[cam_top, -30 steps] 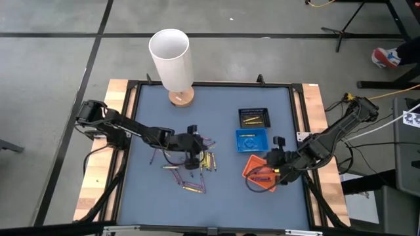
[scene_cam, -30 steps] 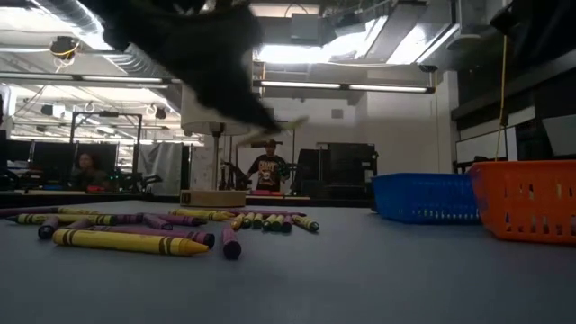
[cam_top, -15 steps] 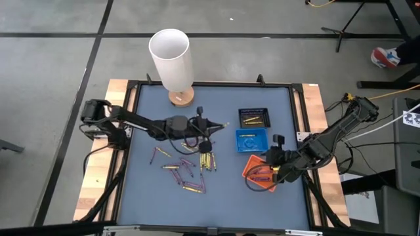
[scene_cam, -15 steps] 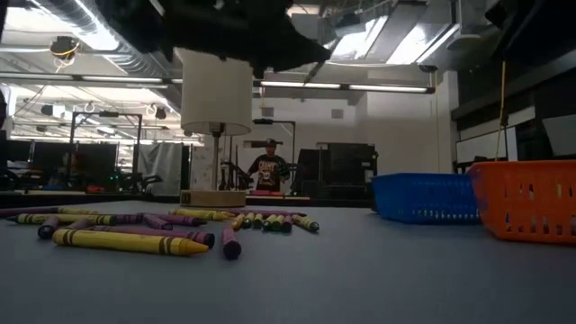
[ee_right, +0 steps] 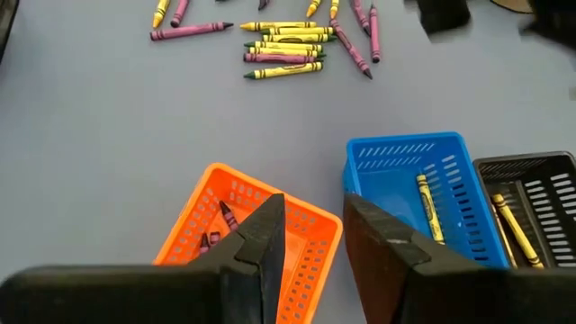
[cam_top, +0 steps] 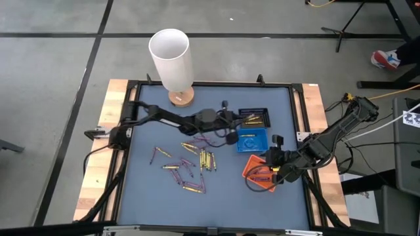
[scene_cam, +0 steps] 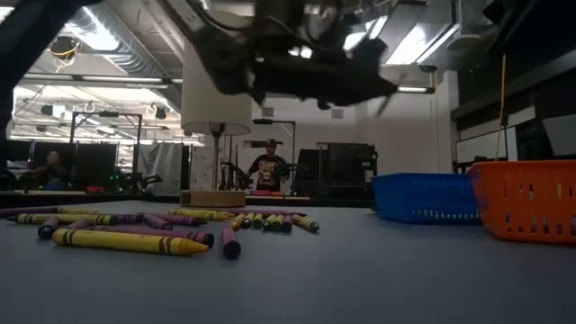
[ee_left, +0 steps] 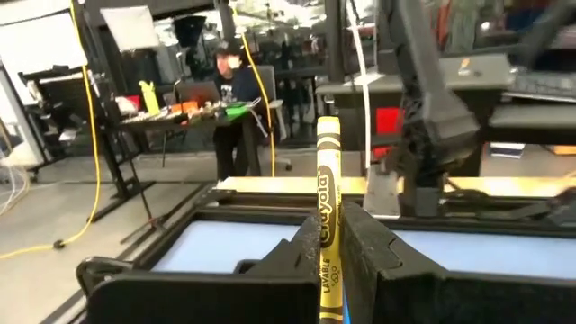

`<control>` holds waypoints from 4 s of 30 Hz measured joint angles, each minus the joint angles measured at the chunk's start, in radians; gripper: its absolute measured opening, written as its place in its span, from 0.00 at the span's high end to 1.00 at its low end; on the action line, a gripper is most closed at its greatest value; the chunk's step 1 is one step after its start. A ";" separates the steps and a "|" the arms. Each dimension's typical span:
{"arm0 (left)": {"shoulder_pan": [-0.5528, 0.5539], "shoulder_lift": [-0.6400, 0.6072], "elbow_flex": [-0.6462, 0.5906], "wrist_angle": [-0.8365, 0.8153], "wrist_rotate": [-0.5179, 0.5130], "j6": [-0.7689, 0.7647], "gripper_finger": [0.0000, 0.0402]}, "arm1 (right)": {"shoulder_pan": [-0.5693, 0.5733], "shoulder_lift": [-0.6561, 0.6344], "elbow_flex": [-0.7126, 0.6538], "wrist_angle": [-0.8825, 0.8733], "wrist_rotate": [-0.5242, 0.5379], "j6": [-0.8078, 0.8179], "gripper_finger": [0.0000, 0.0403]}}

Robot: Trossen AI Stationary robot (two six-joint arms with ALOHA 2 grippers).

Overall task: Sort crayons
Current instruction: Put the yellow crayon into the black bin, then put the green crayon into the blue bin

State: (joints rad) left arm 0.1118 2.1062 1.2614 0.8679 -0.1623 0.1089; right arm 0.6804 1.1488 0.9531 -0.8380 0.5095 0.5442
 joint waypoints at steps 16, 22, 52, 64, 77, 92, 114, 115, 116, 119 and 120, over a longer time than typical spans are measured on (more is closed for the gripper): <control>0.037 0.234 0.230 -0.103 -0.021 -0.003 0.92 | 0.000 0.000 0.000 0.003 -0.001 0.000 0.72; 0.037 0.234 0.230 -0.131 -0.034 -0.028 0.88 | 0.000 0.000 0.000 0.005 -0.001 0.000 0.72; -0.001 0.197 0.228 -0.156 -0.035 -0.028 0.73 | 0.000 0.000 0.000 0.007 -0.001 0.000 0.72; -0.092 0.001 0.228 -0.523 -0.034 0.040 0.73 | 0.000 0.001 0.000 0.008 -0.001 0.000 0.72; -0.183 -0.127 0.228 -1.020 -0.035 -0.296 0.73 | 0.000 0.001 0.000 0.006 -0.001 -0.002 0.72; -0.314 -0.117 0.228 -1.363 -0.030 -1.023 0.73 | 0.000 0.001 0.000 0.007 -0.001 -0.001 0.72; -0.335 -0.019 0.228 -1.424 0.023 -1.383 0.73 | 0.000 0.001 0.000 0.002 -0.005 -0.001 0.72; -0.332 -0.012 0.228 -1.421 0.023 -1.385 0.73 | 0.000 0.001 0.000 0.000 -0.005 -0.001 0.72; -0.330 -0.010 0.228 -1.413 0.023 -1.385 0.73 | 0.000 0.001 0.000 0.000 -0.005 -0.001 0.72; -0.323 -0.004 0.228 -1.429 0.022 -1.388 0.73 | 0.000 0.001 0.000 -0.001 -0.005 -0.001 0.72; -0.320 0.000 0.230 -1.426 0.021 -1.390 0.73 | 0.000 0.001 0.000 -0.001 -0.005 -0.001 0.72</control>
State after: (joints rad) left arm -0.2078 2.1057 1.4915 -0.5579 -0.1414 -1.2812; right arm 0.6804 1.1496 0.9531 -0.8392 0.5045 0.5432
